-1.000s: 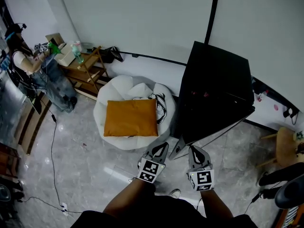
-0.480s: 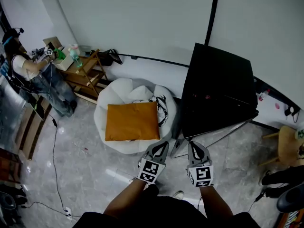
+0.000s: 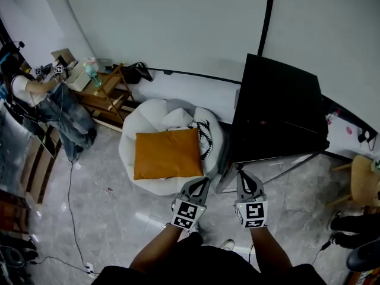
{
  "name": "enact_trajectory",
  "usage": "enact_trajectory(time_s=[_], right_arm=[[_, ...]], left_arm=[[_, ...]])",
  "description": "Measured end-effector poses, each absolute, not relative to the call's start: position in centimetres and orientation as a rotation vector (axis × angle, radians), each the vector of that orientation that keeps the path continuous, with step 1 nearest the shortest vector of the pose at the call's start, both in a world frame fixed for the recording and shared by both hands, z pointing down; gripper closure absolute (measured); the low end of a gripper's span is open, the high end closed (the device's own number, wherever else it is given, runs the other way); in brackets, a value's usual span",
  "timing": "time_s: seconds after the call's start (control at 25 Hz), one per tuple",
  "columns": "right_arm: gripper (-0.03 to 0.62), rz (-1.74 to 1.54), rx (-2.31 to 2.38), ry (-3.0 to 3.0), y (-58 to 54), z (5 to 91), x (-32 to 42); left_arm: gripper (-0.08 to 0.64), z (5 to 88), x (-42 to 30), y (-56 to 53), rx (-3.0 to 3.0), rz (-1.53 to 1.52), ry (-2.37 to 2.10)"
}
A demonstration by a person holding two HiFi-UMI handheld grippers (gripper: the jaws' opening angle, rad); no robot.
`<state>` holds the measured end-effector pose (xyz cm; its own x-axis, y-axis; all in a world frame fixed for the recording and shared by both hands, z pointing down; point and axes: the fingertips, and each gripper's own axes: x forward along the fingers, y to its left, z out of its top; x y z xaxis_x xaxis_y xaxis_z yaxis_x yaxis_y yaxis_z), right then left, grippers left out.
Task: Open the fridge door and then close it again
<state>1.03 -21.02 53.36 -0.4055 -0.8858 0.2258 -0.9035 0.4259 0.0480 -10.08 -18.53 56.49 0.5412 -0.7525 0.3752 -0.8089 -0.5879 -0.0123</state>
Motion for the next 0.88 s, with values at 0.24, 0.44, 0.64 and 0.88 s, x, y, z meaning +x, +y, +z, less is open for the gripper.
enact_trajectory(time_s=[0.24,0.44,0.64,0.88], right_arm=[[0.574,0.103,1.616,-2.433,-23.2,53.3,0.6],[0.574,0.09,1.656,-2.413,-24.9,53.2,0.3],[0.574,0.069,1.675,-2.395,-26.6,53.4,0.3],[0.574,0.054,1.722,-2.37,-28.4,53.5,0.5]], left_arm=[[0.538,56.3,-11.1,-19.7,2.625,0.511,-1.329],[0.538,56.1,-11.8,-20.7,2.633,0.499,-1.333],[0.538,56.6,-11.9,-21.3,2.633,0.522,-1.312],[0.538,56.7,-11.2,-20.6,2.682,0.532,-1.231]])
